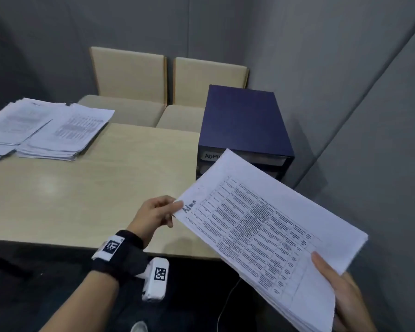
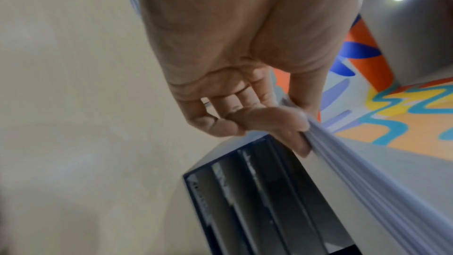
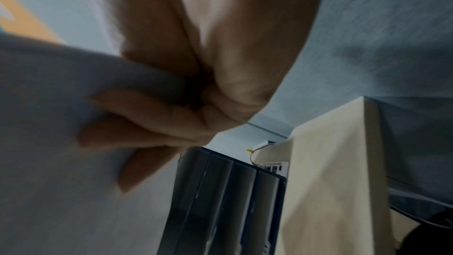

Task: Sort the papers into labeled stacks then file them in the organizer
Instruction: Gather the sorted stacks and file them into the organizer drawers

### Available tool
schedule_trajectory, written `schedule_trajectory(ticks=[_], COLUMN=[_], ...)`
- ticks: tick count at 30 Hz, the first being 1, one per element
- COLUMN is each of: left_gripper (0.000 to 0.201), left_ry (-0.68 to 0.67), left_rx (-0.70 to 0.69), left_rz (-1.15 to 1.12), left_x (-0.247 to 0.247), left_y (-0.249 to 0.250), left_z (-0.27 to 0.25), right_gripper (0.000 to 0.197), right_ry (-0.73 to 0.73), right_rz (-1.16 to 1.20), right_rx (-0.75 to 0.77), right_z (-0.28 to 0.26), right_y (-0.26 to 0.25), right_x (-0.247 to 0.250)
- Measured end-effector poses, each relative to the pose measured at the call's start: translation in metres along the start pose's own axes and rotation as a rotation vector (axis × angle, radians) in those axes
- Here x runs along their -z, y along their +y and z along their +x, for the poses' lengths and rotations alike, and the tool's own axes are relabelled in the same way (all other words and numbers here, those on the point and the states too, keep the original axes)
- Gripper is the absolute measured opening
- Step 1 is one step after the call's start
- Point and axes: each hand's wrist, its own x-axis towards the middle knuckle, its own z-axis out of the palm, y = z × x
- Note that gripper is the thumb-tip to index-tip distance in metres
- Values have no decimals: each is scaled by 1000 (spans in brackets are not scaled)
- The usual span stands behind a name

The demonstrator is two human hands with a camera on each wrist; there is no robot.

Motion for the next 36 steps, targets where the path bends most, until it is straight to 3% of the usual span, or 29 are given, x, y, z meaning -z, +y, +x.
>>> schedule_trajectory(ticks=[5, 11, 16, 20, 23, 28, 32, 36], left_gripper=[36, 36, 46, 64, 51, 40, 32, 27], left_ry=[112, 229, 146, 32, -62, -84, -26, 51], left_rx=[-17, 196, 254, 219, 141, -39, -19, 66], left_rz=[20, 73, 91, 7, -66, -28, 31, 128], left_x=[-14, 19, 10, -8, -29, -60, -59, -17], left_y=[16, -32, -47, -22, 12, 53, 51, 17], left_z=[14, 4, -5, 4, 11, 23, 29, 23], right_gripper=[30, 27, 25, 28, 27, 39, 34, 25], right_ry=[15, 48, -5, -10, 4, 64, 147, 188], right_rz=[110, 94, -2, -1, 58, 158, 268, 246], right_rx=[73, 68, 32, 21, 47, 81, 125, 207], right_z=[15, 28, 26, 23, 25, 36, 48, 64], right_y=[-6, -4, -2, -14, -20, -9, 10, 18], right_x=[-8, -9, -4, -1, -5, -15, -38, -76])
